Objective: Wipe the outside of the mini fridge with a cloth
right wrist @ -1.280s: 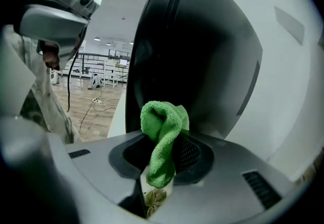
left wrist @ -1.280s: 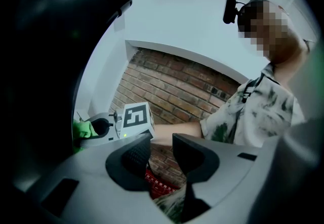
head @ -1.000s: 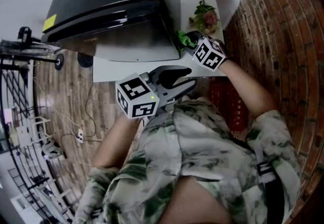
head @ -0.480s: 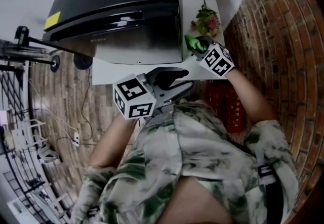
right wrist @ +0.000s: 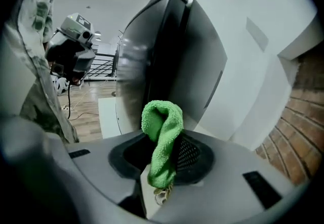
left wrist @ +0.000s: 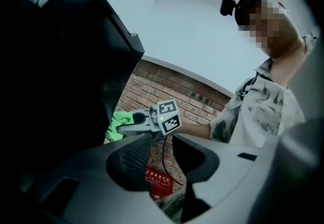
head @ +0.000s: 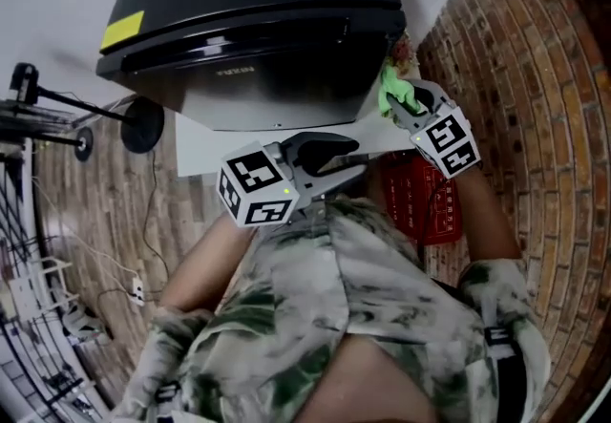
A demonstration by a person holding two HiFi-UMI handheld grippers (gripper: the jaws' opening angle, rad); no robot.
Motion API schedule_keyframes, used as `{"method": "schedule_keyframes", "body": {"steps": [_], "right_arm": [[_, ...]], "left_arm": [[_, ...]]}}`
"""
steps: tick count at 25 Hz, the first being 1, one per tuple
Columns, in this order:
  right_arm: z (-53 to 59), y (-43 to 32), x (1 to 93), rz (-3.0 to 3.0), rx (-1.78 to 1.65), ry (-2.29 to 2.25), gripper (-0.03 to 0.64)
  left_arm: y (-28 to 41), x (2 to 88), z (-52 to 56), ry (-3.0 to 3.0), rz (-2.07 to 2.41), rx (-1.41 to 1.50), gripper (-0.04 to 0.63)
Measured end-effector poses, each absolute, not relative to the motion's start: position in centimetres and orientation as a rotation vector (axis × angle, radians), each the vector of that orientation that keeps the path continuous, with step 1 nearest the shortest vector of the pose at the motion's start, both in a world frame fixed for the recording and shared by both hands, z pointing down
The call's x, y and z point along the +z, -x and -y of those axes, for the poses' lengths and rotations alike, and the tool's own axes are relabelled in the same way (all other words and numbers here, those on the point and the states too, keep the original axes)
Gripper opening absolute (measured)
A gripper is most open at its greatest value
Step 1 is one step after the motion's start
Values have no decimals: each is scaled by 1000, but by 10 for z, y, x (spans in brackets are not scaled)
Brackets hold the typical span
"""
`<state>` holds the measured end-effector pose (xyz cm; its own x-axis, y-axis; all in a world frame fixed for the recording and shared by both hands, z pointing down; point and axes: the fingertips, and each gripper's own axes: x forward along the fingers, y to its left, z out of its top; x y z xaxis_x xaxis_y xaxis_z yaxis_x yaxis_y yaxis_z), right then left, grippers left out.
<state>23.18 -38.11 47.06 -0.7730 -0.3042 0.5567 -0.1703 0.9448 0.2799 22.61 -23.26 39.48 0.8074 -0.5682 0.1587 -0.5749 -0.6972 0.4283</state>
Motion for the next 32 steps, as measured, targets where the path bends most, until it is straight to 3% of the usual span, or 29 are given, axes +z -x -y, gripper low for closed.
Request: {"method": "schedule_keyframes", "body": {"steps": [11,32], "right_arm": [[242,-175,372,2523,-292,-733,112],[100,-13,394,2670,-307,-558,112]], "left_arm": [[-98,399,103,-2585,696,78,137],[-2,416,-4,-2525,824,122,137]]}}
